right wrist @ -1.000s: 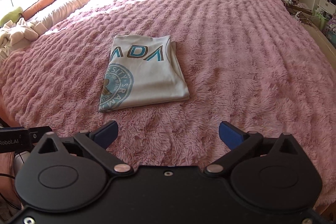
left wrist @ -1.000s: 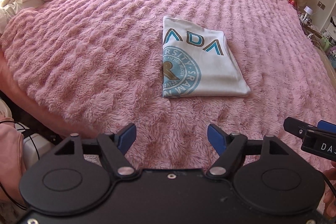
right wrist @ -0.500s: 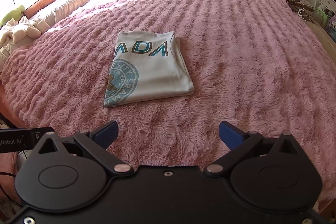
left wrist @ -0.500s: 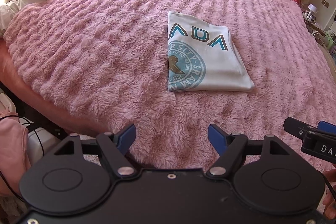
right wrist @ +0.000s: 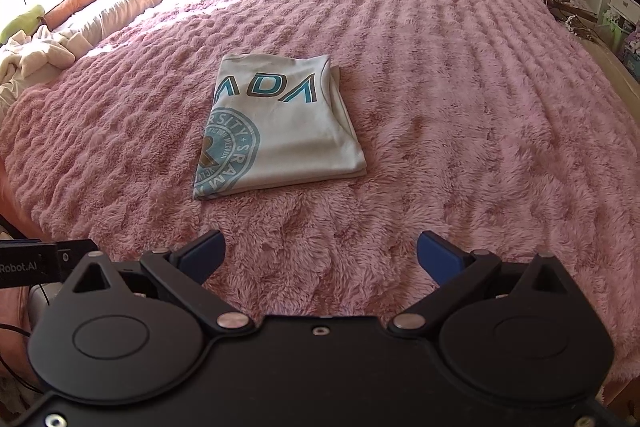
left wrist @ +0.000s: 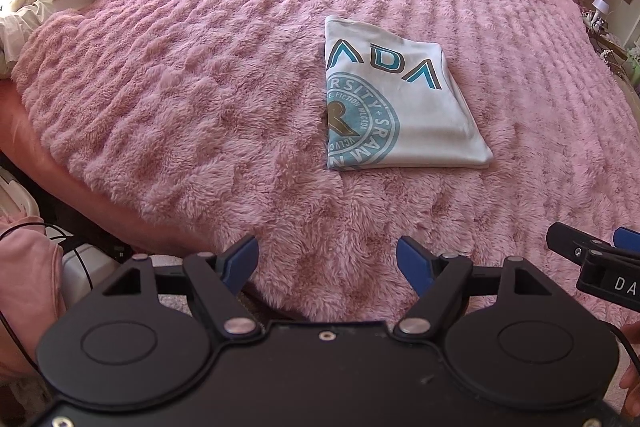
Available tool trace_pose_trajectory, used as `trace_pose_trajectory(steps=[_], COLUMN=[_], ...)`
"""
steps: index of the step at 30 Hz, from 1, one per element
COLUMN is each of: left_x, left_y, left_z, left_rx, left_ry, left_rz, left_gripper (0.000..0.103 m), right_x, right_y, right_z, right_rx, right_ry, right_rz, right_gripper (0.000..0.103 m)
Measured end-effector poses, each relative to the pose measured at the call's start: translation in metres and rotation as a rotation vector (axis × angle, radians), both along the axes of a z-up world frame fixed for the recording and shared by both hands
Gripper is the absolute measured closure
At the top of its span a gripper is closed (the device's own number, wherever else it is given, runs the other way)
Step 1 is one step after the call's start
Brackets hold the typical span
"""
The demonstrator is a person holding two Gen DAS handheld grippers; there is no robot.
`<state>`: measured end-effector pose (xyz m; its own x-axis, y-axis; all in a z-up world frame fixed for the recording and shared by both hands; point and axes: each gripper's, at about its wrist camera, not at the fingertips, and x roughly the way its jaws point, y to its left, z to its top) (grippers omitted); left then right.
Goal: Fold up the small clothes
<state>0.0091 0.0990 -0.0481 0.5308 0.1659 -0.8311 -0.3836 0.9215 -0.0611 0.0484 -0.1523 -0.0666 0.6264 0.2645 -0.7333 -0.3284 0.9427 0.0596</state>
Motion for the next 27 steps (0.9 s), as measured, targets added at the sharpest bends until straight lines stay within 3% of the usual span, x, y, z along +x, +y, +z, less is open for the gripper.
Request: trace_pose_trajectory(steps=[27], left_x=[0.0059], left_y=[0.0040], left_z=[-0.0033], left_rx=[0.004], left_ry=[0.026], left_rz=[-0.007], left_gripper=[0.025], right_x=[0.0030], right_y=[-0.0008], right_z=[-0.0013], right_rx=[-0.014], right_ry=[0.004], right_rz=[-0.007], right_gripper=[0.000])
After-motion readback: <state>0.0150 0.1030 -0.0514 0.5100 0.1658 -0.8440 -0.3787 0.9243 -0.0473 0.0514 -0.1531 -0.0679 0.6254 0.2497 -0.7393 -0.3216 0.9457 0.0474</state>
